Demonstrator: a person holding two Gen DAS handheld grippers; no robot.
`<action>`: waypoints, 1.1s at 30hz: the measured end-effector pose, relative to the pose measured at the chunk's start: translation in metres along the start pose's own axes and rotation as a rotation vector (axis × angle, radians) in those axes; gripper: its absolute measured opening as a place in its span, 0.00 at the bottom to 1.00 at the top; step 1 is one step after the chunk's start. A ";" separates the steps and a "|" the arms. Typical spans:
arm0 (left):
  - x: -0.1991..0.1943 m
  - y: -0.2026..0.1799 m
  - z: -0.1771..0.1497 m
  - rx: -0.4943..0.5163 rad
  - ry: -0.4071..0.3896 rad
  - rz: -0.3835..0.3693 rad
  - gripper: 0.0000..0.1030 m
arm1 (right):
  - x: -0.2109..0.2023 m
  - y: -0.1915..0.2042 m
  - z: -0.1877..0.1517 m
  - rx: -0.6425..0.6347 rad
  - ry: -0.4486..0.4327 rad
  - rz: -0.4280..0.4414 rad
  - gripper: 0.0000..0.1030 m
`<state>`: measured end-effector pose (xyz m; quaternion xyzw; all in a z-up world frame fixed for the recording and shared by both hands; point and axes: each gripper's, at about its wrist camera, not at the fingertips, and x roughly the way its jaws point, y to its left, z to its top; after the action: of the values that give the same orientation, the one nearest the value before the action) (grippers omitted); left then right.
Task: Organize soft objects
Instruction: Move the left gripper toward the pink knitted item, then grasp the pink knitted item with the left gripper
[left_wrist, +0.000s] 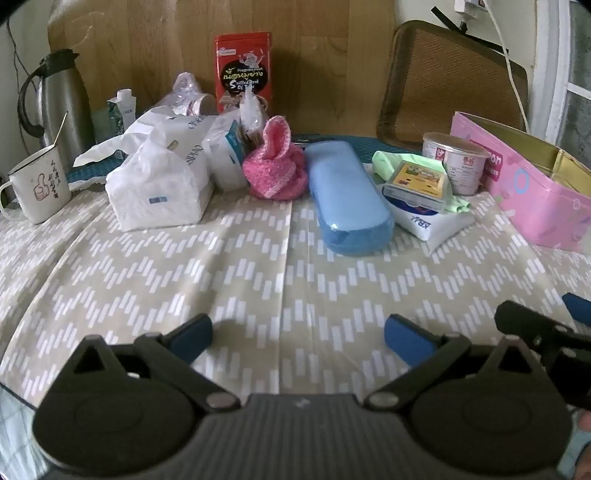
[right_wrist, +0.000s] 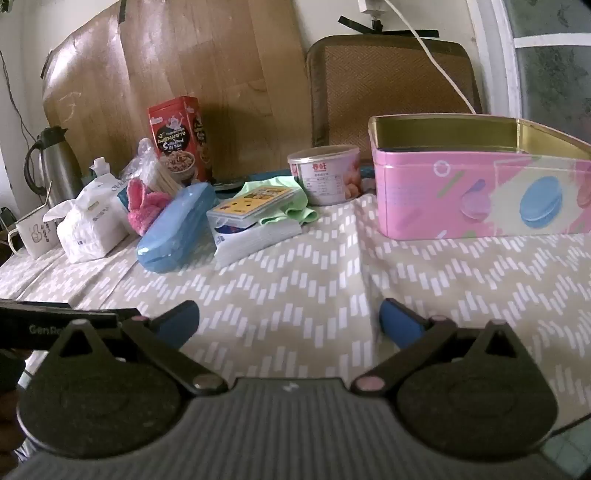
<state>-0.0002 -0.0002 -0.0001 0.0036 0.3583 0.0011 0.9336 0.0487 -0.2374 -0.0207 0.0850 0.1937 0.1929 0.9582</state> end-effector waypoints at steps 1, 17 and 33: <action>0.000 0.000 0.000 0.002 -0.002 -0.001 1.00 | 0.000 0.000 0.000 0.000 0.000 0.000 1.00; -0.011 0.039 0.008 -0.006 -0.126 -0.092 1.00 | -0.002 0.007 0.004 -0.025 0.015 0.058 0.99; 0.012 0.115 0.019 -0.217 -0.238 -0.024 0.83 | 0.068 0.126 0.071 -0.435 -0.051 0.258 0.56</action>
<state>0.0215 0.1143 0.0072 -0.1015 0.2431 0.0282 0.9643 0.0925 -0.1017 0.0505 -0.0943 0.1112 0.3484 0.9259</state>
